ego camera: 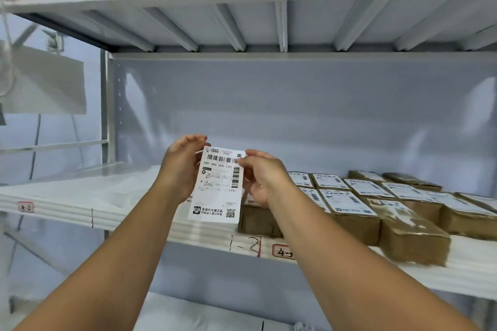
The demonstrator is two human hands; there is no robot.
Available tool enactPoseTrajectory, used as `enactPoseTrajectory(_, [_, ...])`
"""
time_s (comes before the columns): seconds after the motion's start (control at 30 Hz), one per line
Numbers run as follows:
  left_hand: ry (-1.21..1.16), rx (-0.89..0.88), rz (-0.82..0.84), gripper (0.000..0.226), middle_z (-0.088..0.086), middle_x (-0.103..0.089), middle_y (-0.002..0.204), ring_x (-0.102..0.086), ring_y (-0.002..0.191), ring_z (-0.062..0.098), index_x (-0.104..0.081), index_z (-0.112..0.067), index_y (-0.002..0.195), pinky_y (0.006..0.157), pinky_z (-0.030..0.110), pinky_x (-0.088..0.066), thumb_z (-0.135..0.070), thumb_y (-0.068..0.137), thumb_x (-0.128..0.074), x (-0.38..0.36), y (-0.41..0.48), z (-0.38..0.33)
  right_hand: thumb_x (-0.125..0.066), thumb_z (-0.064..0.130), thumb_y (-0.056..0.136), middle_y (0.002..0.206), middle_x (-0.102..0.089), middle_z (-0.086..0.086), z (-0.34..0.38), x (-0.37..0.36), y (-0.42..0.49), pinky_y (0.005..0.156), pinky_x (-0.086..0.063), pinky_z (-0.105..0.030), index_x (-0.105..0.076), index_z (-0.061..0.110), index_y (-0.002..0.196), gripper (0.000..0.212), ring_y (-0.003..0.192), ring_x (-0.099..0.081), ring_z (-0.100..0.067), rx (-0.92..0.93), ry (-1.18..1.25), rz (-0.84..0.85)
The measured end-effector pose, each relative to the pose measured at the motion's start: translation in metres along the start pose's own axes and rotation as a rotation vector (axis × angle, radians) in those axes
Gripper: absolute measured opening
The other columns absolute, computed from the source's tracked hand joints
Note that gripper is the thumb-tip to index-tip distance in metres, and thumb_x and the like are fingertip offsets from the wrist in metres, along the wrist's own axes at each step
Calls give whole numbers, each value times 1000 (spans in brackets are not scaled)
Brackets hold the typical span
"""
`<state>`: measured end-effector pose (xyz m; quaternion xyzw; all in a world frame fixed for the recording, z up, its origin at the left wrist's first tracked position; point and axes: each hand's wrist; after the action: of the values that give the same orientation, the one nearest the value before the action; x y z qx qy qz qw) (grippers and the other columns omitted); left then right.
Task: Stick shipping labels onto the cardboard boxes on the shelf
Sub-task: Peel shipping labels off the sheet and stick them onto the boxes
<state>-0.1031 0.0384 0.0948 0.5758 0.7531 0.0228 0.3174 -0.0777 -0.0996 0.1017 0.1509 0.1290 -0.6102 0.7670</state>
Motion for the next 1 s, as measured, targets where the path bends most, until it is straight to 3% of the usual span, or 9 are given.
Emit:
enactPoseTrajectory(0.13, [122,32,56,12,9,-66,80,-65,61,21,-54,-15,93,57,32,-55,-6,88,-61,-46,-7,16,-55,-7,87,89,-67,-13,28,40,-4,66,-57,-33,-57,11,97,21,67,-64,-19,100,-31,-91])
enactPoseTrajectory(0.23, [173,44,53,20,12,-65,91,-64,70,23,-52,-14,96,62,33,-53,2,87,-59,-83,-13,33,-59,-5,86,86,-68,-13,49,74,-9,68,-57,-36,-59,9,97,18,66,-65,-20,161,-54,-171])
enactPoseTrajectory(0.37, [154,61,42,23,10,-63,92,-63,73,23,-51,-17,94,69,37,-52,4,87,-59,-132,-23,56,-57,0,89,87,-67,-8,68,122,-19,68,-55,-36,-55,13,109,24,68,-63,-16,253,-165,-219])
enactPoseTrajectory(0.53, [55,172,79,21,11,-63,85,-62,64,20,-51,-13,96,54,28,-53,4,87,-59,-181,-30,76,-64,16,87,103,-66,-10,76,174,-30,64,-59,-44,-39,35,119,45,80,-70,-28,248,-420,-293])
enactPoseTrajectory(0.63, [31,186,87,21,11,-63,87,-64,64,20,-51,-13,93,55,27,-55,4,87,-60,-204,-31,89,-62,9,88,104,-66,-12,82,199,-36,52,-52,-32,-41,24,120,41,69,-67,-20,202,-446,-297])
enactPoseTrajectory(0.8, [44,204,147,25,11,-63,88,-64,62,18,-47,-12,107,58,29,-56,-2,88,-61,-233,-37,108,-62,1,87,93,-68,-14,90,236,-41,55,-52,-33,-51,16,113,32,63,-66,-24,228,-388,-355])
enactPoseTrajectory(0.9, [490,7,207,22,6,-68,93,-67,80,23,-44,-21,111,71,39,-57,-21,93,-56,-237,-38,123,-59,1,90,105,-64,-11,91,256,-40,56,-53,-34,-50,16,108,25,71,-67,-24,247,-373,-422])
enactPoseTrajectory(1.0, [897,-253,321,34,0,-68,94,-64,82,23,-40,-26,128,68,33,-52,-29,96,-49,-234,-45,136,-58,0,89,117,-59,-10,84,269,-34,53,-52,-31,-50,18,95,21,77,-66,-26,247,-437,-474])
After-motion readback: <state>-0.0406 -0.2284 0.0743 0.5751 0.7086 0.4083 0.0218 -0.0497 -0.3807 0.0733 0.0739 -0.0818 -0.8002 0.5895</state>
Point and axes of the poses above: each hand's wrist, its own y-axis towards the middle knuckle, its own x-axis out of the back of the hand, z = x × y
